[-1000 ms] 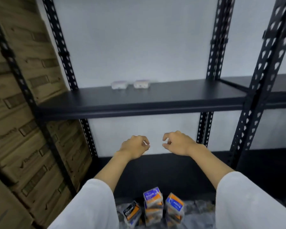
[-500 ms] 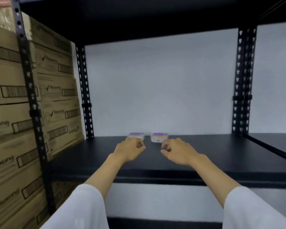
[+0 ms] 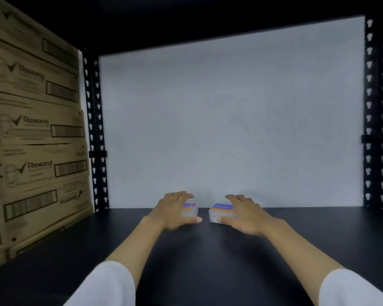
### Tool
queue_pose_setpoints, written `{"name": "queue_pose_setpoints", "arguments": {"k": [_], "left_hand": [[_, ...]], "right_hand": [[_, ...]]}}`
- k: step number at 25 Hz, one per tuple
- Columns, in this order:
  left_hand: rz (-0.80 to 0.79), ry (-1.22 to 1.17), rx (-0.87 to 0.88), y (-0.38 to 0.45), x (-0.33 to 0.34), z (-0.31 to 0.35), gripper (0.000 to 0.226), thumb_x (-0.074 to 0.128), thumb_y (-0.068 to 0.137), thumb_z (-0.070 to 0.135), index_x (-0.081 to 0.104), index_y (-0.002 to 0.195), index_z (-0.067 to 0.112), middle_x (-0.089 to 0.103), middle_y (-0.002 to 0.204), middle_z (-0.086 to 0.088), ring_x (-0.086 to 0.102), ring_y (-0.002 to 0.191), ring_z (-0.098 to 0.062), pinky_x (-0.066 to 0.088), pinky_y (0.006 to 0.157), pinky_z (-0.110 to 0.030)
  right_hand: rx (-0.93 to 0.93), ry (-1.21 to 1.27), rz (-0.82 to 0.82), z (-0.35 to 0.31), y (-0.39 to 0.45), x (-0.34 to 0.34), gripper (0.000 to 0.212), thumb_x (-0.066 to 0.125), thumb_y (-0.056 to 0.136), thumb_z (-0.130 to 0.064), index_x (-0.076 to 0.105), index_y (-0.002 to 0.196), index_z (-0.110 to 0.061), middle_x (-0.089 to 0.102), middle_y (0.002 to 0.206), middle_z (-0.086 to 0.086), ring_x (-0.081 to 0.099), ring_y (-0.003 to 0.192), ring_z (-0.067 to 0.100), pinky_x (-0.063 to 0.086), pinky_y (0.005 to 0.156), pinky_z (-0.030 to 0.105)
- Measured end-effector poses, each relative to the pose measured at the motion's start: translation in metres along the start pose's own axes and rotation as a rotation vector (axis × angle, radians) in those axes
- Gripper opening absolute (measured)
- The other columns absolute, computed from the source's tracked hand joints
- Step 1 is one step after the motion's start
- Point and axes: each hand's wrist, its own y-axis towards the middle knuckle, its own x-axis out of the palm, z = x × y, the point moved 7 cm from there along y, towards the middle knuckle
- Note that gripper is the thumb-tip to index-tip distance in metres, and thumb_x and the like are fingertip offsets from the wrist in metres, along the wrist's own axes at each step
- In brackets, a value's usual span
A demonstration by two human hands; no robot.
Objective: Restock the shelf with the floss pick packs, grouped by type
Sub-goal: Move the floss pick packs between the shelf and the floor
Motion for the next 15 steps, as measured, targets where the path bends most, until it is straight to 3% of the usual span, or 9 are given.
{"name": "queue_pose_setpoints", "arguments": {"k": [3, 5, 7, 9, 12, 15], "left_hand": [[-0.173, 0.088, -0.048, 0.019, 0.017, -0.02, 0.096, 0.063, 0.073, 0.071, 0.013, 0.15, 0.042, 0.015, 0.159, 0.013, 0.005, 0.148, -0.025, 0.012, 0.119, -0.042], [-0.185, 0.045, -0.071, 0.025, 0.022, -0.029, 0.091, 0.063, 0.071, 0.071, 0.02, 0.147, 0.045, 0.028, 0.154, 0.008, 0.019, 0.145, -0.025, 0.021, 0.117, -0.042], [-0.09, -0.025, -0.084, 0.023, 0.018, -0.029, 0.074, 0.068, 0.072, 0.065, 0.038, 0.137, 0.045, 0.042, 0.134, 0.001, 0.04, 0.128, -0.025, 0.036, 0.107, -0.041], [0.019, -0.098, -0.12, 0.009, 0.006, -0.024, 0.068, 0.072, 0.067, 0.066, 0.047, 0.126, 0.044, 0.042, 0.117, 0.002, 0.049, 0.112, -0.023, 0.044, 0.098, -0.04], [0.204, -0.24, -0.123, -0.028, -0.024, -0.008, 0.065, 0.07, 0.066, 0.069, 0.048, 0.121, 0.043, 0.042, 0.112, 0.005, 0.049, 0.107, -0.017, 0.047, 0.094, -0.036], [0.29, -0.293, -0.069, -0.075, -0.056, 0.015, 0.065, 0.067, 0.074, 0.063, 0.045, 0.13, 0.038, 0.045, 0.112, 0.006, 0.041, 0.112, -0.017, 0.042, 0.093, -0.03]], "right_hand": [[0.042, 0.151, -0.053, 0.012, 0.006, 0.013, 0.089, 0.051, 0.081, -0.066, 0.011, 0.151, -0.026, 0.023, 0.154, 0.001, 0.023, 0.141, 0.023, 0.026, 0.114, 0.04], [0.025, 0.141, -0.04, 0.013, 0.009, 0.015, 0.083, 0.053, 0.086, -0.058, 0.014, 0.15, -0.021, 0.029, 0.149, 0.004, 0.026, 0.138, 0.023, 0.03, 0.11, 0.038], [0.006, 0.101, 0.013, 0.01, 0.01, 0.01, 0.075, 0.054, 0.088, -0.051, 0.024, 0.146, -0.014, 0.035, 0.142, 0.007, 0.032, 0.131, 0.023, 0.034, 0.105, 0.035], [0.003, 0.084, 0.083, 0.005, 0.003, 0.0, 0.071, 0.056, 0.086, -0.053, 0.035, 0.139, -0.011, 0.038, 0.131, 0.005, 0.039, 0.121, 0.021, 0.039, 0.1, 0.033], [0.011, 0.158, 0.177, -0.004, -0.02, -0.017, 0.07, 0.063, 0.079, -0.056, 0.042, 0.131, -0.013, 0.037, 0.119, 0.001, 0.045, 0.109, 0.017, 0.045, 0.092, 0.03], [-0.019, 0.235, 0.229, -0.021, -0.06, -0.036, 0.067, 0.069, 0.075, -0.052, 0.043, 0.127, -0.019, 0.037, 0.115, -0.004, 0.048, 0.102, 0.013, 0.044, 0.081, 0.023]]}}
